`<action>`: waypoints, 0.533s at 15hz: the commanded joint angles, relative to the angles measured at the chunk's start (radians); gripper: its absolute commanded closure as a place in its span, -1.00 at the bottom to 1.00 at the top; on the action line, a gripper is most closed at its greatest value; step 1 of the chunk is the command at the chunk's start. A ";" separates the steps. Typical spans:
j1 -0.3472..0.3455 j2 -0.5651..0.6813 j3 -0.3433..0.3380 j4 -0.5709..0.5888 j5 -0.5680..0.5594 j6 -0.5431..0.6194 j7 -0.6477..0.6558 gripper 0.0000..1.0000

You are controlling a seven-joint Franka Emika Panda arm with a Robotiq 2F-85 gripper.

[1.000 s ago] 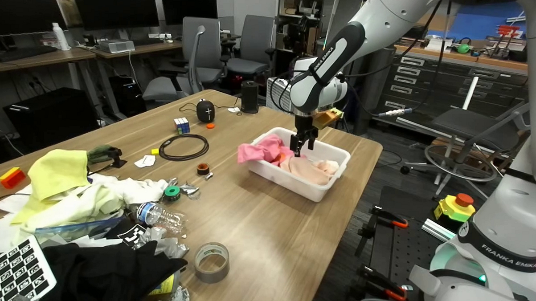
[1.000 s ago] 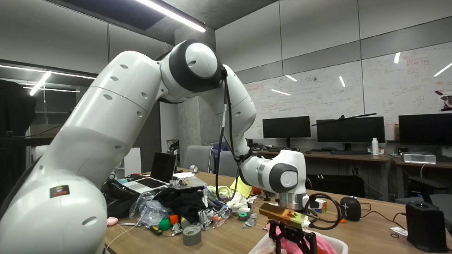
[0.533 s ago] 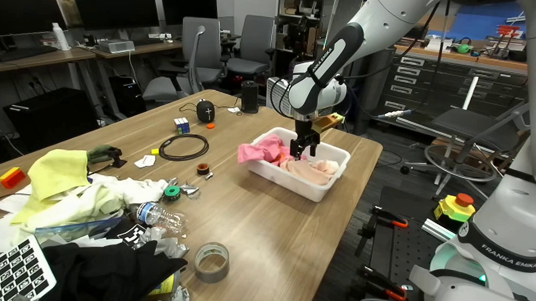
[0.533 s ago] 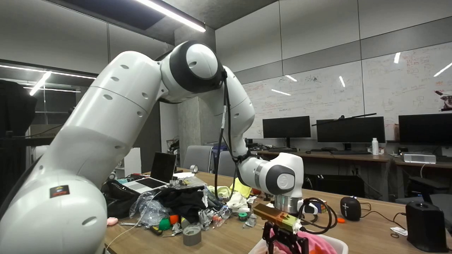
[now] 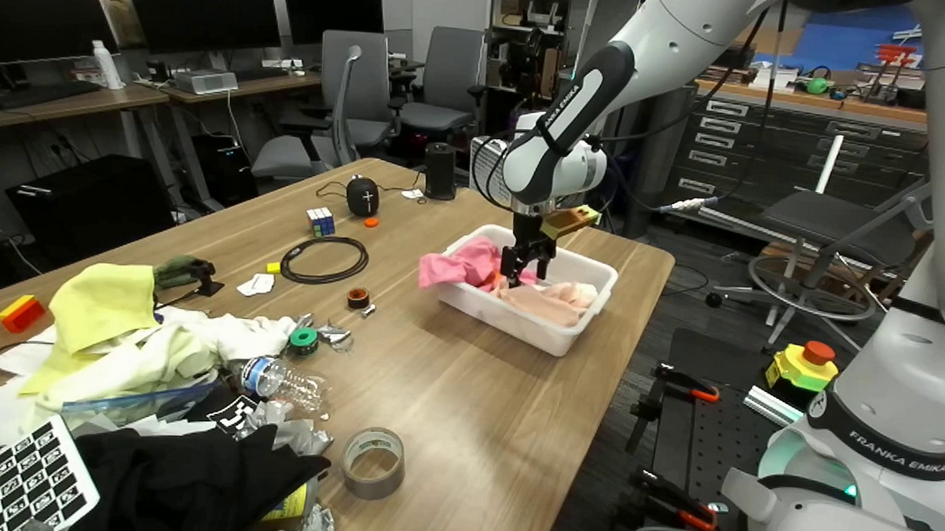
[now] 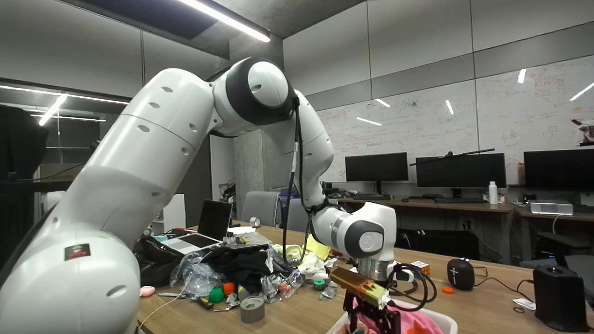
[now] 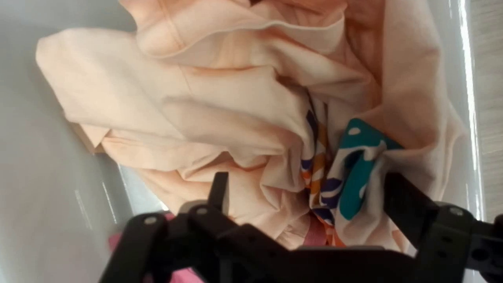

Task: Pick the clothes from the box and put them on the table

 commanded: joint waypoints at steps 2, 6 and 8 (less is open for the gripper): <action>0.013 0.045 -0.005 0.010 -0.041 0.064 0.029 -1.00; 0.021 0.076 -0.007 -0.004 -0.068 0.080 0.045 -1.00; 0.023 0.088 -0.004 -0.010 -0.074 0.082 0.052 -1.00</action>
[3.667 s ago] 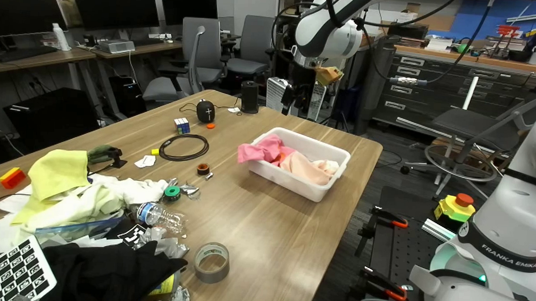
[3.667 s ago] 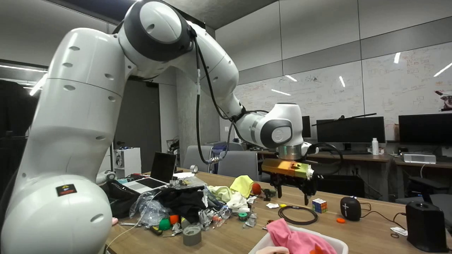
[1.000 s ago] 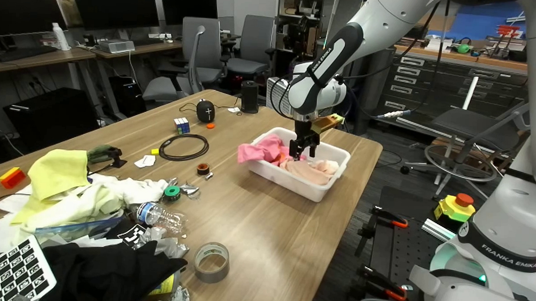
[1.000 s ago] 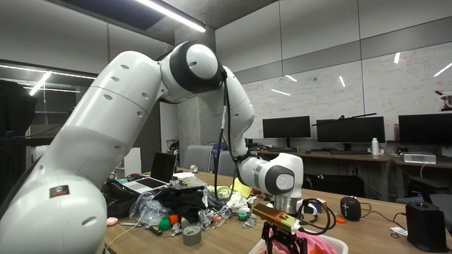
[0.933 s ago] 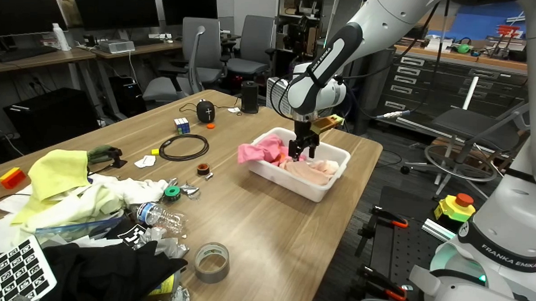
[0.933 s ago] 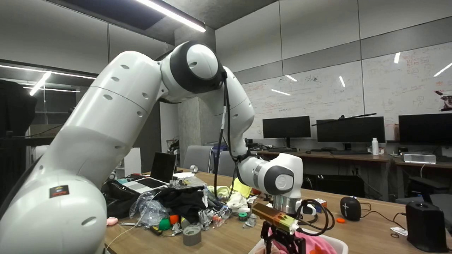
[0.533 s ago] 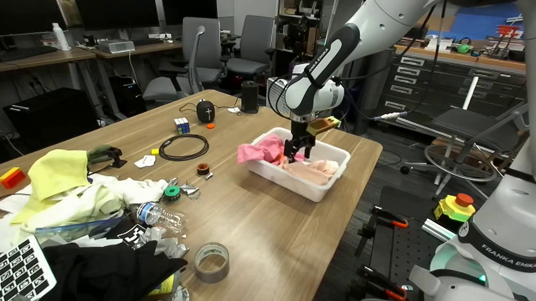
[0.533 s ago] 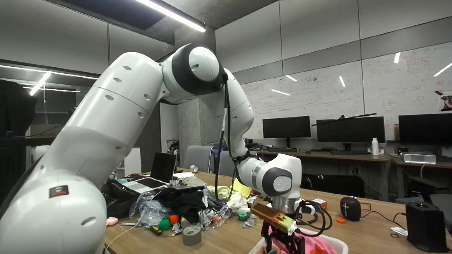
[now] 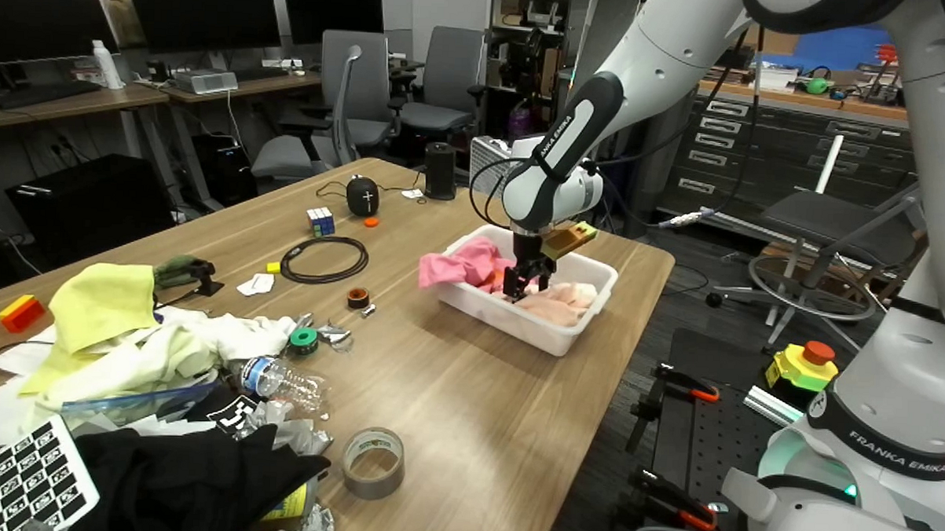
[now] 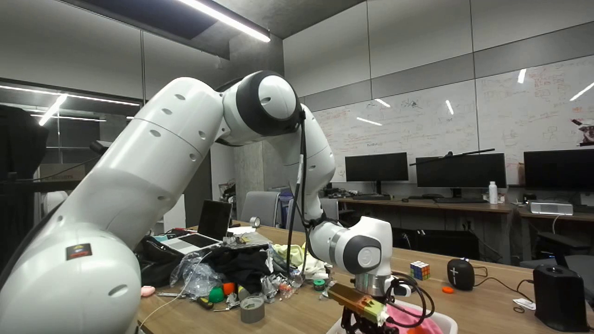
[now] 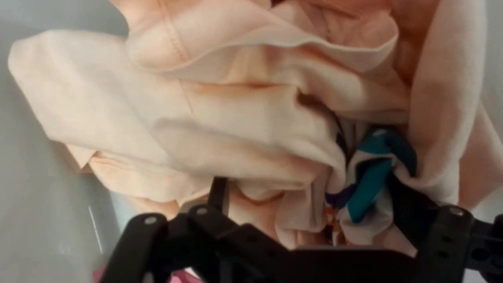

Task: Pick the clothes from the box and put them on the table

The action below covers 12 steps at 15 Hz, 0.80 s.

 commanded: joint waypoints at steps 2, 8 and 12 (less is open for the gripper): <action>0.006 0.023 0.004 -0.006 -0.015 0.029 0.026 -0.74; 0.001 0.010 0.004 -0.010 -0.009 0.042 0.030 0.34; -0.013 -0.030 0.004 -0.004 0.003 0.042 0.033 0.86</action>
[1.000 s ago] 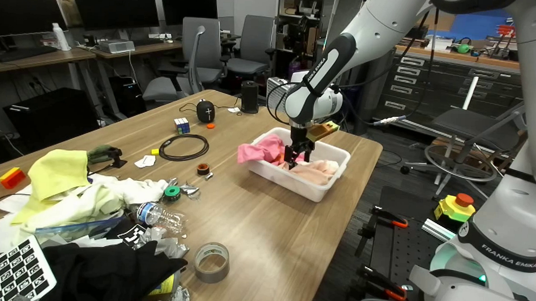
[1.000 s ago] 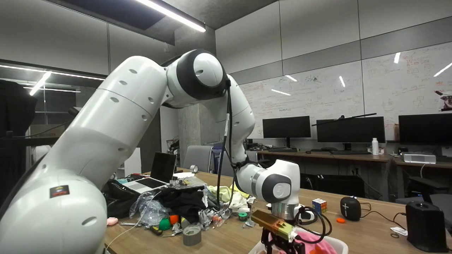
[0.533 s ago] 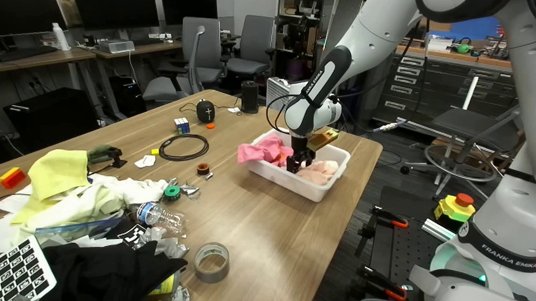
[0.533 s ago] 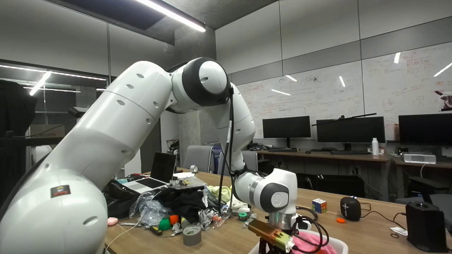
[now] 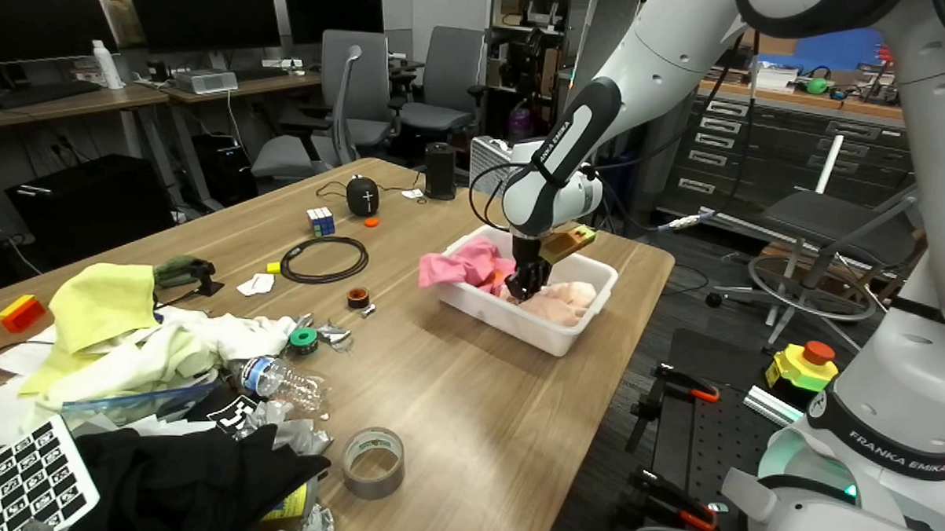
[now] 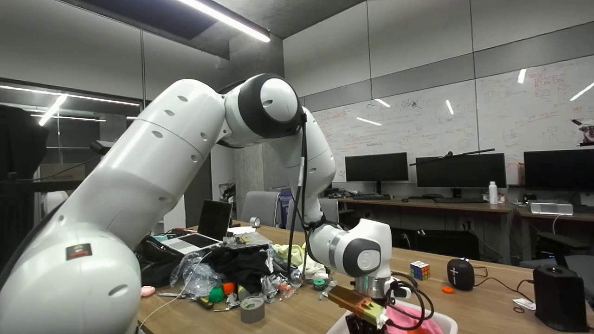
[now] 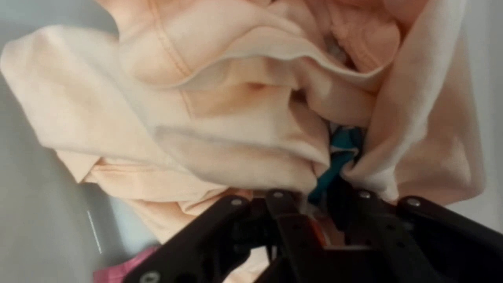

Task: Pick the clothes from the box and put them on the table

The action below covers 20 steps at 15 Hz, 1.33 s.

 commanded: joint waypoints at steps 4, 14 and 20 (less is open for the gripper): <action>-0.029 -0.099 -0.002 0.009 0.012 0.013 0.012 0.89; -0.076 -0.276 -0.016 0.101 0.054 0.007 -0.006 0.91; -0.072 -0.382 -0.023 0.174 0.067 0.014 -0.030 0.91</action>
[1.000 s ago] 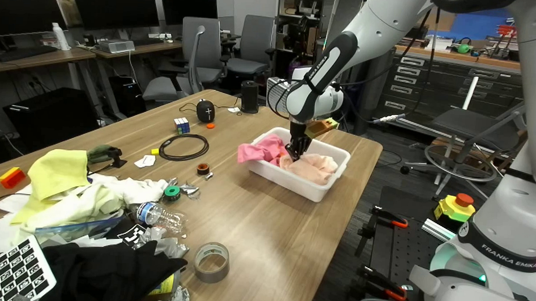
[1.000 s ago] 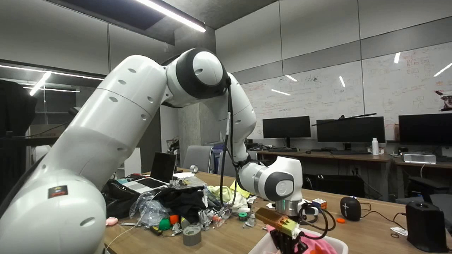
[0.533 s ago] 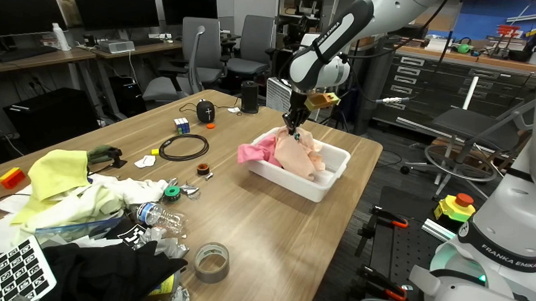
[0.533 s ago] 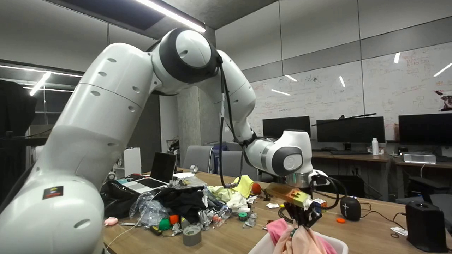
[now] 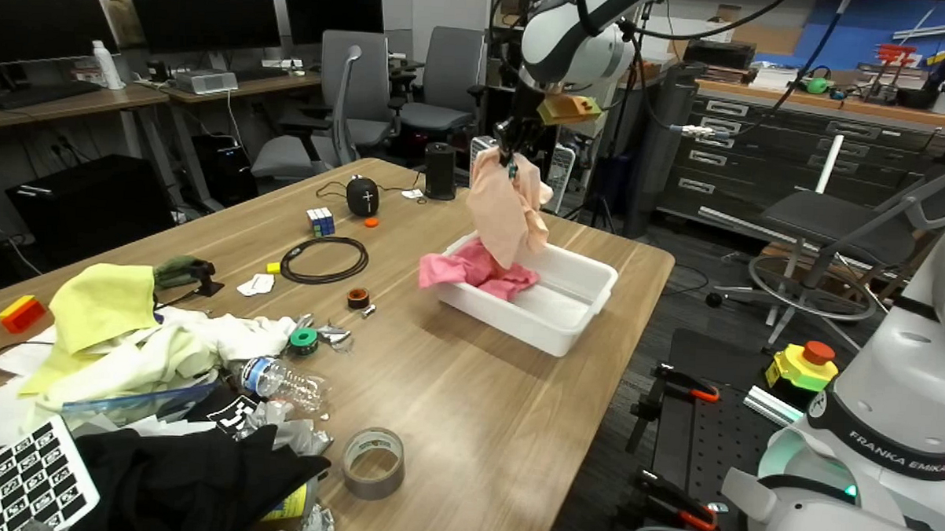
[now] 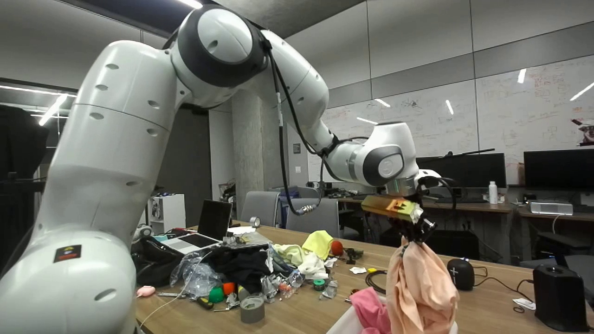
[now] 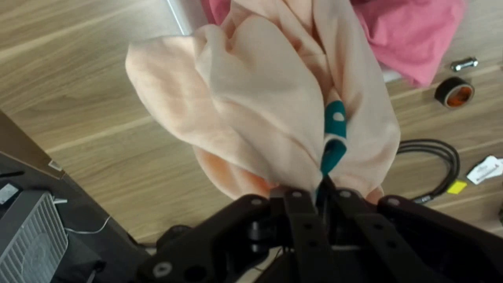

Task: Pick the clothes from the box and put them on the table

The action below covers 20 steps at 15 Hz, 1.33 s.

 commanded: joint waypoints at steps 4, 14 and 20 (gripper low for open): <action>0.010 -0.132 0.006 0.039 0.059 -0.008 -0.085 0.91; 0.107 -0.304 0.045 0.011 0.502 -0.245 -0.515 0.91; 0.148 -0.363 0.010 0.013 0.643 -0.635 -0.621 0.90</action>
